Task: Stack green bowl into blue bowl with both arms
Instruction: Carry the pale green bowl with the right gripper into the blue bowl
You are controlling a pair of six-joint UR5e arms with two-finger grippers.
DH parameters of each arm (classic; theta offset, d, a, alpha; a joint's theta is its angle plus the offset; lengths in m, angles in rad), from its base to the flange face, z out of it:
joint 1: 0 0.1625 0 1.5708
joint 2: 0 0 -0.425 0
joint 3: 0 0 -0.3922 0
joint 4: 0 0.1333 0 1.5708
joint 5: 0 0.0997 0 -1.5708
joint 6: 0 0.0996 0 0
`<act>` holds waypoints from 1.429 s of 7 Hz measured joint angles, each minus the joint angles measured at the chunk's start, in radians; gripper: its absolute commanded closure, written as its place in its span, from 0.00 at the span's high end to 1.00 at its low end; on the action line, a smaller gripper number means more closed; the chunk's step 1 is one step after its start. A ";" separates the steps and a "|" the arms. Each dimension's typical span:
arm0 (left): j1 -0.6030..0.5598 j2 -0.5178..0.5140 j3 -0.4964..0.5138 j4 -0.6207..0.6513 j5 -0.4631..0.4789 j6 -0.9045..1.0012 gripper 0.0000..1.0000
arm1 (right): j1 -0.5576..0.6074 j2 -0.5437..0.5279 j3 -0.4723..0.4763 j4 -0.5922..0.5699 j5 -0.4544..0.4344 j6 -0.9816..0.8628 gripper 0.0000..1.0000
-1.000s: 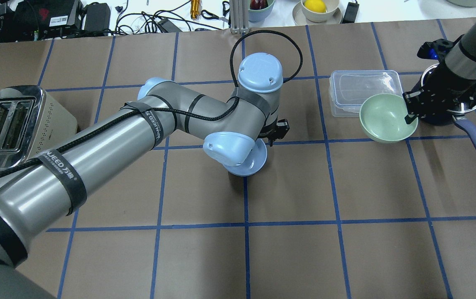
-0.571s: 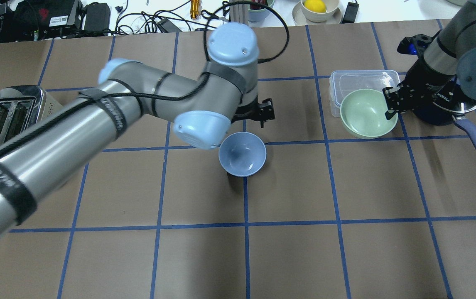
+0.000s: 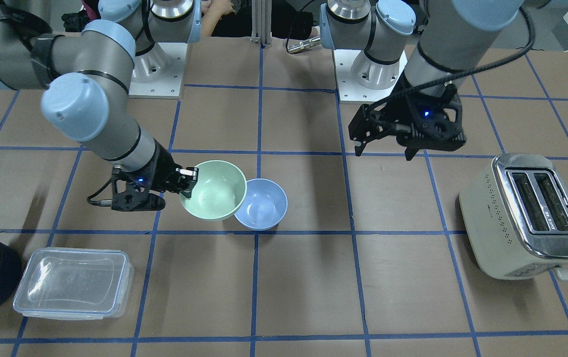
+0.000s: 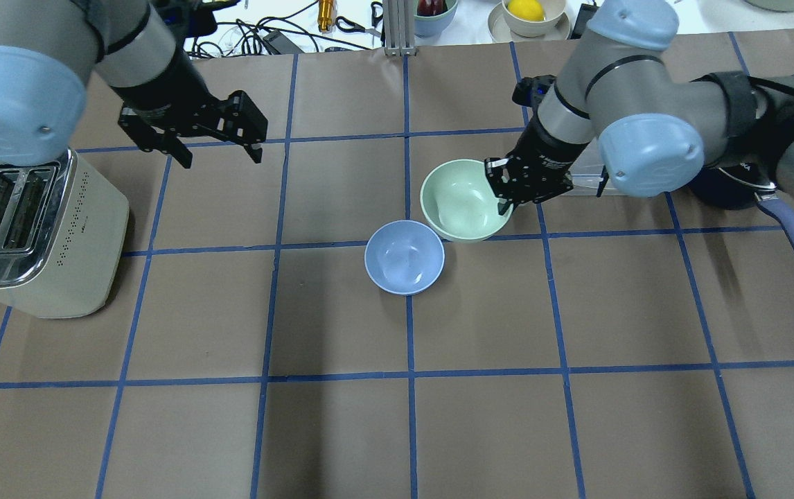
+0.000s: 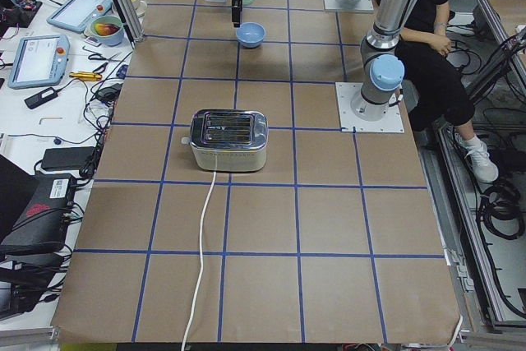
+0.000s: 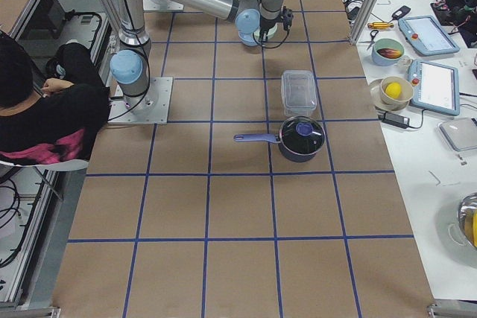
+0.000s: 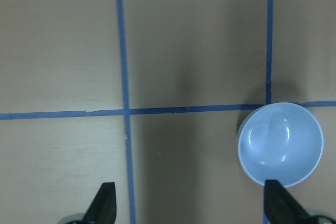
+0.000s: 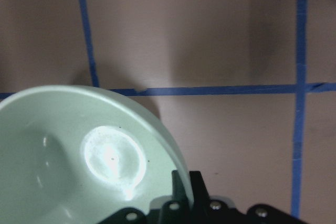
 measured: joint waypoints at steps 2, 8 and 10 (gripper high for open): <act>0.024 0.051 0.049 -0.105 0.030 0.025 1.00 | 0.093 0.072 0.004 -0.078 0.035 0.089 0.00; 0.041 0.034 0.055 -0.109 0.086 0.026 1.00 | 0.132 0.102 0.052 -0.120 0.025 0.166 0.99; 0.041 0.032 0.055 -0.109 0.090 0.018 1.00 | 0.131 0.098 0.059 -0.152 0.016 0.170 1.00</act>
